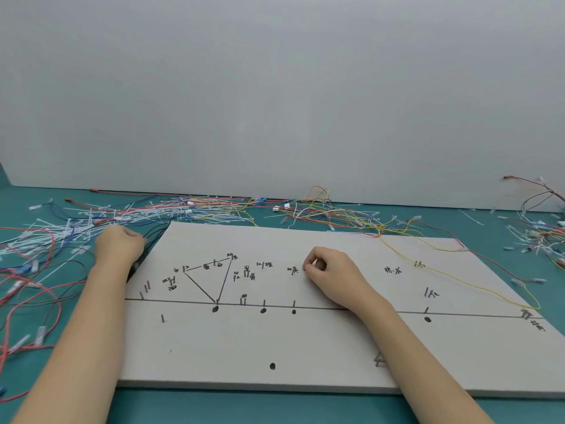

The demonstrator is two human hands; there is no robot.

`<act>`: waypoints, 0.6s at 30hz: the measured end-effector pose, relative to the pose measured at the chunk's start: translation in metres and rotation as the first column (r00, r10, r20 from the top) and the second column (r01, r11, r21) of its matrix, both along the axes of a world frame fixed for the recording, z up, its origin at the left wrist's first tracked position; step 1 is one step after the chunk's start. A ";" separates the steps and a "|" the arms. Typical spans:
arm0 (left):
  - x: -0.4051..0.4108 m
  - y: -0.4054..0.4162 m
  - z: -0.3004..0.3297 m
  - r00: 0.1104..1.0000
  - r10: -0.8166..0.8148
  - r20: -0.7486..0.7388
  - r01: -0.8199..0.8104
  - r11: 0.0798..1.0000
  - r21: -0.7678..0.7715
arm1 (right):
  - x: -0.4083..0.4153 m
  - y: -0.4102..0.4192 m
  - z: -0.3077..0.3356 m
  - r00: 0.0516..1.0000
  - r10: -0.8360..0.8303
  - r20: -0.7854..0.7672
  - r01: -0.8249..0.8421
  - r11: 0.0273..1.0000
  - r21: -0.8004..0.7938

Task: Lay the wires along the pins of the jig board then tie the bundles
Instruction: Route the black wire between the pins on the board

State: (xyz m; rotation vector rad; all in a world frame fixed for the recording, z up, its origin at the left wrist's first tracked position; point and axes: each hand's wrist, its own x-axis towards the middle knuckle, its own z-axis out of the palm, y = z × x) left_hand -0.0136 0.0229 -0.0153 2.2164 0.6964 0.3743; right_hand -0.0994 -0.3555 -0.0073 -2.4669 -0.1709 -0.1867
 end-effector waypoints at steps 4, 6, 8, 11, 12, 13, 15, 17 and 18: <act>-0.001 -0.004 0.005 0.959 0.029 0.280 -0.016 0.999 -0.050 | 0.000 0.000 0.000 1.000 0.000 0.000 0.000 1.000 0.004; 0.000 -0.008 0.009 0.906 0.047 0.421 0.000 0.994 -0.112 | -0.001 0.000 0.000 1.000 0.002 0.001 -0.002 1.000 0.005; 0.000 -0.014 0.015 0.838 0.094 0.538 0.003 0.984 -0.175 | -0.001 0.000 0.000 1.000 0.001 0.004 -0.001 1.000 0.010; -0.003 -0.029 0.026 0.747 0.159 0.646 0.026 0.963 -0.268 | -0.001 0.000 0.000 1.000 0.002 0.008 -0.002 1.000 0.004; -0.004 -0.033 0.030 0.736 0.169 0.656 0.051 0.952 -0.302 | -0.001 0.000 0.000 1.000 0.003 0.010 -0.003 1.000 0.010; -0.004 -0.038 0.033 0.735 0.168 0.657 0.071 0.944 -0.321 | -0.001 0.000 0.000 1.000 0.003 0.016 -0.004 1.000 0.020; -0.003 -0.048 0.037 0.776 0.117 0.620 0.101 0.947 -0.305 | -0.001 -0.001 -0.001 0.999 0.001 0.032 -0.003 0.998 0.065; -0.004 -0.063 0.038 0.854 -0.044 0.518 0.178 0.961 -0.212 | 0.000 -0.002 -0.001 0.998 -0.013 0.069 0.002 0.988 0.154; -0.006 -0.071 0.036 0.888 -0.148 0.435 0.232 0.961 -0.148 | 0.000 -0.001 -0.001 0.996 -0.026 0.091 0.005 0.976 0.217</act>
